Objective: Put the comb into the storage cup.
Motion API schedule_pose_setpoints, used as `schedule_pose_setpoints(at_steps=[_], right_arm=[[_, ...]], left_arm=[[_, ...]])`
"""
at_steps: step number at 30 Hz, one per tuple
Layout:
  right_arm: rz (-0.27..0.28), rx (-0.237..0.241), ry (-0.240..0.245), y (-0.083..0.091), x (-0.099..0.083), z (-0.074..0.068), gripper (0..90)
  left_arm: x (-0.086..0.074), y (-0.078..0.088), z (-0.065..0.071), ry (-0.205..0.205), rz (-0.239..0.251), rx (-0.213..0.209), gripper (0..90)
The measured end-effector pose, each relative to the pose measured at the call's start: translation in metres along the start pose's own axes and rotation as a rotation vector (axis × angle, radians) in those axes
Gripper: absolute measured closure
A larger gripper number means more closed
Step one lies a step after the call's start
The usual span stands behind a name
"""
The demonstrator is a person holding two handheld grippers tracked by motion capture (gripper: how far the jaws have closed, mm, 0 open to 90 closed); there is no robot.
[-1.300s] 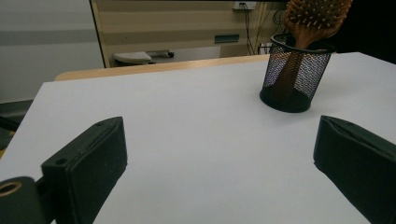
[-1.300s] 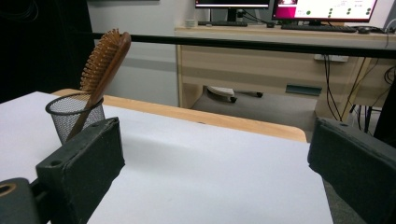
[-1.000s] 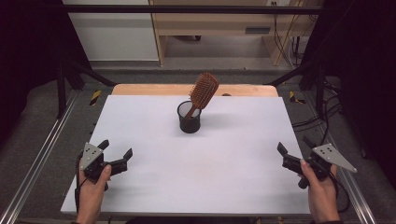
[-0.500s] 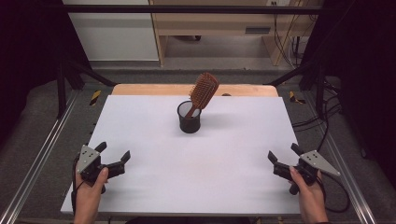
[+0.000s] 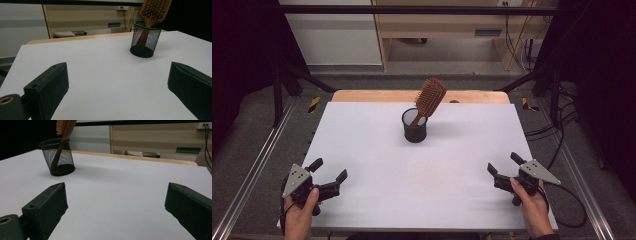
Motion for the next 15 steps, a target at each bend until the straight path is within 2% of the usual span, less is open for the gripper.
schedule_pose_setpoints(at_steps=[1, 7, 10, 12, 15], right_arm=[[-0.001, 0.007, 0.002, -0.001, 0.000, -0.001, 4.2], [-0.010, 0.043, -0.006, -0.012, -0.003, -0.011, 3.2], [-0.015, 0.067, -0.001, -0.018, -0.004, -0.017, 3.3], [-0.011, 0.071, -0.010, -0.023, -0.003, -0.020, 3.3], [-0.014, 0.070, -0.017, -0.029, -0.002, -0.026, 3.8]], left_arm=[[0.000, 0.001, 0.001, -0.009, 0.003, 0.000, 3.7], [-0.003, 0.004, 0.004, 0.009, 0.027, -0.003, 3.7], [-0.001, 0.004, 0.005, 0.002, 0.041, -0.005, 3.5], [0.001, 0.004, 0.004, 0.003, 0.062, 0.002, 3.5], [0.002, 0.002, 0.002, 0.007, 0.069, 0.003, 3.4]])
Point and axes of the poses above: each handheld gripper's, and its own axes: y roughly backward along the jaws, x roughly out of its top, z roughly to its right, the point moved 5 cm from there along -y, roughly forward along the jaws, and after that the axes turned 9 degrees about z, right-handed, at the moved point
